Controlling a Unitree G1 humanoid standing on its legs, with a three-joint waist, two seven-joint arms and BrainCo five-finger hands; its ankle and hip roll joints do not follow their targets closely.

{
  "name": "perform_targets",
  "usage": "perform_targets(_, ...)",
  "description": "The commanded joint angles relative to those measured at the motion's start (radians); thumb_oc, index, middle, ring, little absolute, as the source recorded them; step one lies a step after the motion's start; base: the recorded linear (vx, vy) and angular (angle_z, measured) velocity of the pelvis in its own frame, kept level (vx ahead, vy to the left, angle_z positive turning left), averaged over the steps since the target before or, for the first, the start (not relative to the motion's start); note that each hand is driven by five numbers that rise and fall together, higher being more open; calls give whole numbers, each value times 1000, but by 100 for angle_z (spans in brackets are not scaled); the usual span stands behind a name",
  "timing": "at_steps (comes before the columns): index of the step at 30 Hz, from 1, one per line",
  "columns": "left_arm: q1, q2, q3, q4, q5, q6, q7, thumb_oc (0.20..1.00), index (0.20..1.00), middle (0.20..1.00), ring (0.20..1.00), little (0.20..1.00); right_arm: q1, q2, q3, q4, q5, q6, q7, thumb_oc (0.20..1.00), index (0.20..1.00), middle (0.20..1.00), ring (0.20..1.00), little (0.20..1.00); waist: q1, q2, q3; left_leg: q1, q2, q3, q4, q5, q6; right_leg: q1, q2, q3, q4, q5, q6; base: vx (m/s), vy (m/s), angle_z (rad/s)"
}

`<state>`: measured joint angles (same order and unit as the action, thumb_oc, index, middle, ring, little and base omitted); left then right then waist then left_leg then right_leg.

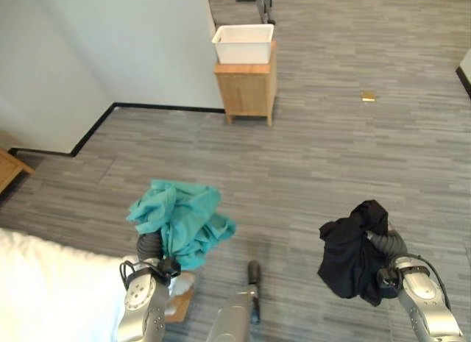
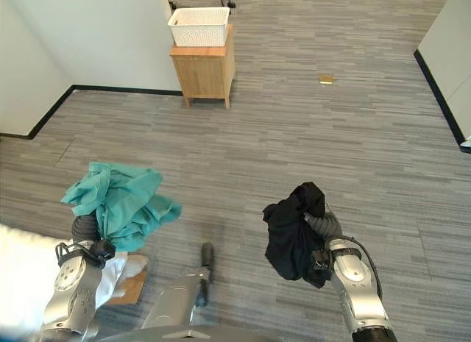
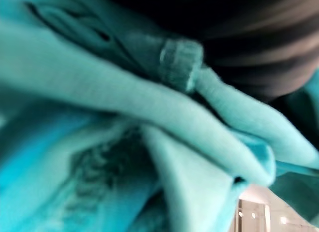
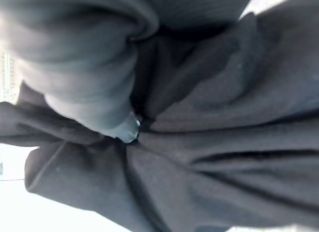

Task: Pick up bed clothes into laundry basket.

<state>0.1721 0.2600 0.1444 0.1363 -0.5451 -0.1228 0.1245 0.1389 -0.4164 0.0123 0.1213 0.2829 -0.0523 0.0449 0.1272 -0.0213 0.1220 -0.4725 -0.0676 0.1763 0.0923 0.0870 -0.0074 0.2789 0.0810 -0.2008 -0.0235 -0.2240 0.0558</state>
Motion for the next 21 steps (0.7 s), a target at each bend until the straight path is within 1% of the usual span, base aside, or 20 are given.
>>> perform_targets(1, -59, 24, 49, -98, 3, -77, 2, 200, 200, 200, 200, 200, -56, -45, -47, -107, -2, -65, 9, 200, 200, 200, 200, 200, 15, 23, -26, 130, 156, -94, -110, 195, -123, -12, -184, 32, -47, 101, 44, 631, 111, -80)
perform_targets(2, -41, 32, 69, -104, 21, -78, 6, 200, 200, 200, 200, 200, -62, -25, -21, -118, -17, -57, 30, 200, 200, 200, 200, 200, 34, -2, -52, 141, 138, -94, -73, 173, -95, 7, -223, 47, -1, 104, 64, 656, 164, -49)
perform_targets(3, -39, 41, 70, -104, 32, -73, 0, 200, 200, 200, 200, 200, -67, -13, -18, -117, -17, -50, 40, 200, 200, 200, 200, 200, 47, -24, -67, 139, 114, -87, -36, 142, -66, -3, -263, 59, 77, 142, 83, 797, 241, -36)
perform_targets(4, -43, 50, 66, -99, 40, -66, 3, 200, 200, 200, 200, 200, -73, -3, -2, -108, -22, -49, 37, 200, 200, 200, 200, 200, 49, -36, -67, 166, 99, -79, -38, 119, -37, -47, -286, 69, 186, 210, 89, 522, 264, -36)
perform_targets(5, -41, 55, 67, -108, 56, -63, 8, 200, 200, 200, 200, 200, -76, 1, 1, -109, -23, -50, 37, 200, 200, 200, 200, 200, 51, -40, -70, 183, 76, -70, -26, 88, 3, -94, -300, 97, 353, 307, 98, 662, 473, -11)
perform_targets(6, -36, 59, 62, -116, 52, -61, 6, 200, 200, 200, 200, 200, -85, 23, 12, -109, -13, -52, 40, 200, 200, 200, 200, 200, 28, -17, -55, 294, 45, -70, -58, 28, 57, -234, -342, 81, 625, 453, 104, 510, 399, 2)
perform_targets(7, -37, 58, 62, -116, 52, -61, 6, 200, 200, 200, 200, 200, -86, 22, 12, -109, -13, -52, 40, 200, 200, 200, 200, 200, 29, -15, -56, 292, 48, -69, -60, 31, 58, -240, -340, 84, 629, 455, 103, 536, 387, 30)
perform_targets(8, -36, 61, 57, -118, 59, -56, 6, 200, 200, 200, 200, 200, -83, 28, 18, -103, -17, -54, 41, 200, 200, 200, 200, 200, 6, -2, -51, 334, 38, -82, -69, 13, 71, -280, -315, 102, 696, 460, 98, 404, 190, 27)
perform_targets(9, -46, 75, 46, -119, 73, -51, 3, 200, 200, 200, 200, 200, -81, 28, 22, -98, -27, -49, 42, 200, 200, 200, 200, 200, -22, 16, -40, 385, 39, -115, -90, -4, 81, -356, -258, 128, 752, 391, 83, 405, 183, 22)
perform_targets(10, -47, 75, 47, -118, 73, -51, 3, 200, 200, 200, 200, 200, -82, 28, 22, -98, -28, -49, 42, 200, 200, 200, 200, 200, -21, 17, -41, 383, 42, -114, -92, -2, 80, -362, -256, 129, 756, 392, 81, 811, 109, 64)
perform_targets(11, -79, 88, 26, -133, 63, -53, -10, 200, 200, 200, 200, 200, -51, 30, 15, -98, -17, -41, 53, 200, 200, 200, 200, 200, -80, 25, -23, 490, 28, -183, -127, -33, 76, -515, -181, 124, 658, 266, 49, 581, 22, 73)
perform_targets(12, -80, 88, 26, -133, 63, -53, -10, 200, 200, 200, 200, 200, -51, 30, 15, -99, -17, -41, 53, 200, 200, 200, 200, 200, -82, 28, -24, 488, 32, -186, -128, -31, 75, -512, -178, 119, 651, 271, 47, 822, 0, 100)
perform_targets(13, -85, 85, 19, -138, 54, -55, -19, 200, 200, 200, 200, 200, -37, 27, 3, -94, -13, -42, 57, 200, 200, 200, 200, 200, -98, 26, -23, 520, 26, -218, -134, -42, 68, -533, -166, 121, 565, 267, 47, 688, -101, 108)
perform_targets(14, -103, 80, 1, -126, 43, -58, -26, 200, 200, 200, 200, 200, -15, 21, -20, -76, -6, -44, 47, 200, 200, 200, 200, 200, -137, 15, -24, 576, 10, -282, -143, -95, 56, -552, -140, 171, 309, 280, 55, 924, -129, 124)
perform_targets(15, -115, 78, -3, -116, 42, -57, -24, 200, 200, 200, 200, 200, -2, 21, -28, -77, -5, -44, 45, 200, 200, 200, 200, 200, -157, 1, -27, 598, -4, -315, -147, -109, 51, -577, -125, 230, 207, 292, 64, 1143, -155, 176)
perform_targets(16, -136, 77, -19, -100, 42, -64, -20, 200, 200, 200, 200, 200, 29, 14, -44, -86, -1, -38, 45, 200, 200, 200, 200, 200, -186, -6, -25, 657, 3, -376, -163, -147, 39, -576, -118, 308, 47, 338, 102, 890, -121, 123)
perform_targets(18, -124, 77, -16, -101, 62, -64, -23, 200, 200, 200, 200, 200, 45, 0, -57, -90, -14, -33, 55, 200, 200, 200, 200, 200, -197, -12, -35, 711, 12, -410, -159, -162, 25, -587, -129, 282, 10, 387, 123, 719, -146, 109)
perform_targets(19, -111, 75, -10, -103, 61, -61, -37, 200, 200, 200, 200, 200, 56, -6, -68, -93, -8, -24, 67, 200, 200, 200, 200, 200, -198, -19, -45, 719, 16, -412, -143, -171, 15, -569, -144, 269, 24, 392, 118, 399, -95, 92)
perform_targets(20, -109, 75, -10, -103, 60, -61, -37, 200, 200, 200, 200, 200, 58, -7, -68, -94, -8, -24, 67, 200, 200, 200, 200, 200, -199, -10, -45, 726, 26, -413, -141, -182, 16, -559, -136, 262, 22, 382, 118, 409, -110, 88)
perform_targets(21, -98, 77, 1, -98, 70, -58, -39, 200, 200, 200, 200, 200, 49, -16, -71, -84, -13, -31, 76, 200, 200, 200, 200, 200, -192, -12, -54, 739, 39, -412, -114, -199, 13, -573, -137, 238, 75, 382, 101, 373, -121, 70)
